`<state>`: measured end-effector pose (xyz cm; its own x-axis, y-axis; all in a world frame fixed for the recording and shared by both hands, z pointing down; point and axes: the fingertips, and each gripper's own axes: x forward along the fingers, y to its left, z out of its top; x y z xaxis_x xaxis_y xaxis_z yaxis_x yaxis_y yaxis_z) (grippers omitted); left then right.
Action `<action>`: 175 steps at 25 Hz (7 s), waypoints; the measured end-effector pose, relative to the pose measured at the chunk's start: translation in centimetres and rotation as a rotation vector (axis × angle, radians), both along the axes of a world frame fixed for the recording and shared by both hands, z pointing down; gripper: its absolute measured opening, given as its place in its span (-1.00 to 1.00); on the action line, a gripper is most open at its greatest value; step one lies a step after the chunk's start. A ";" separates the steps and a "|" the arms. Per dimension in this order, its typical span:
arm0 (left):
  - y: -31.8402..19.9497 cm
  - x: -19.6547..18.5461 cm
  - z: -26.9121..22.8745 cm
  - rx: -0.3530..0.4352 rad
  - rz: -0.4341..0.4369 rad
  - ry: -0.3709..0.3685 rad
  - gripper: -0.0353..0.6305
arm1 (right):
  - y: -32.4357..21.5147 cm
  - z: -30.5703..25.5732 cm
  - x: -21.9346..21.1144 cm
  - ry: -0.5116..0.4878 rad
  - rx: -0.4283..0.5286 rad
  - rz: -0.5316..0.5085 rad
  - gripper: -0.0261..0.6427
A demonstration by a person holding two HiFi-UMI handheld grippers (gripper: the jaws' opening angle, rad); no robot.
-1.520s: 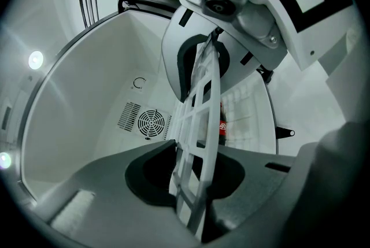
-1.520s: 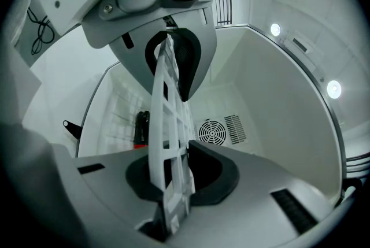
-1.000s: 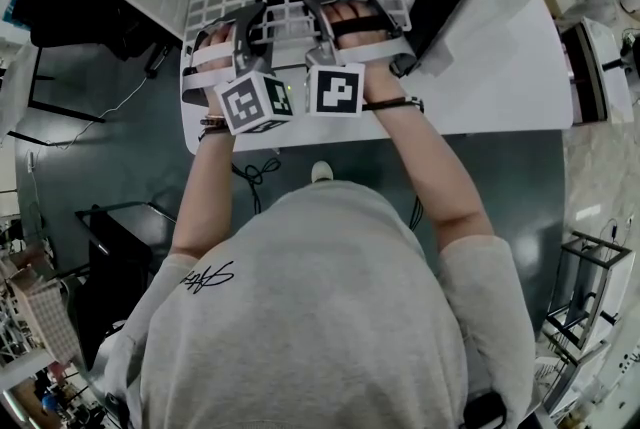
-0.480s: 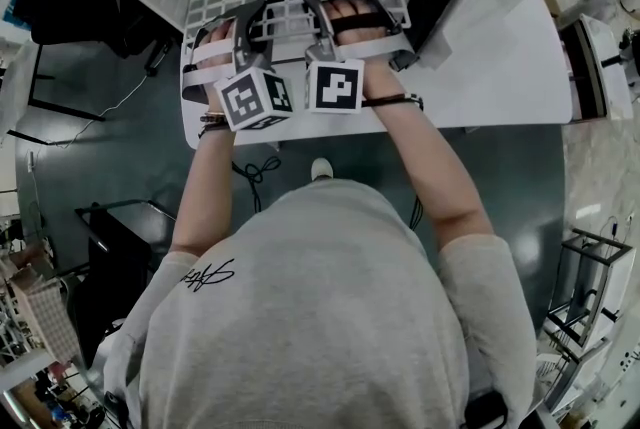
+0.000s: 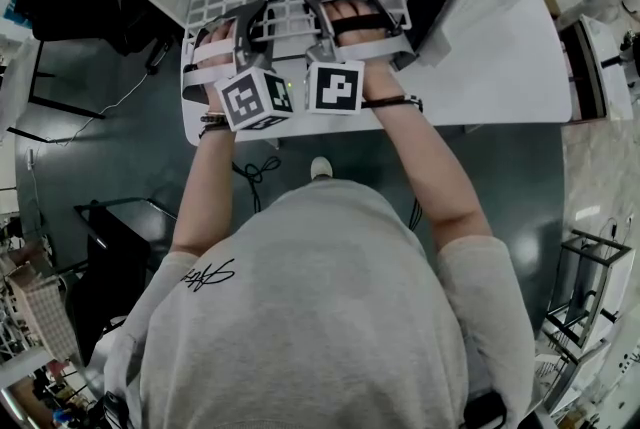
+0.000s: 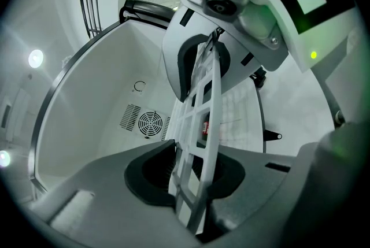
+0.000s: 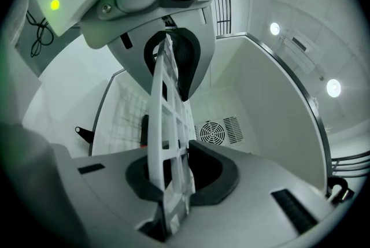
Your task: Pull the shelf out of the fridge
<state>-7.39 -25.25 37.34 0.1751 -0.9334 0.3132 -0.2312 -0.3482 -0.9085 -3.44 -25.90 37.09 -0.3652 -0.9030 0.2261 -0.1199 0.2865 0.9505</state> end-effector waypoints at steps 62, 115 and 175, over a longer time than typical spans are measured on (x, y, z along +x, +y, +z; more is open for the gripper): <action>3.5 0.4 0.1 -0.011 -0.002 0.005 -0.67 | 3.6 0.0 0.4 -0.010 -0.020 -0.004 -0.78; 5.5 0.4 -0.5 -0.005 -0.014 0.003 -0.67 | 5.6 -0.5 0.4 -0.022 -0.030 -0.017 -0.78; 10.8 1.6 4.7 -0.086 0.004 -0.014 -0.68 | 11.0 5.0 1.5 0.004 -0.100 -0.033 -0.78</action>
<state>-5.75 -14.47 42.04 0.1743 -0.9022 0.3946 -0.2171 -0.4260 -0.8783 -1.91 -14.85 42.07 -0.3929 -0.8634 0.3165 -0.1048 0.3840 0.9173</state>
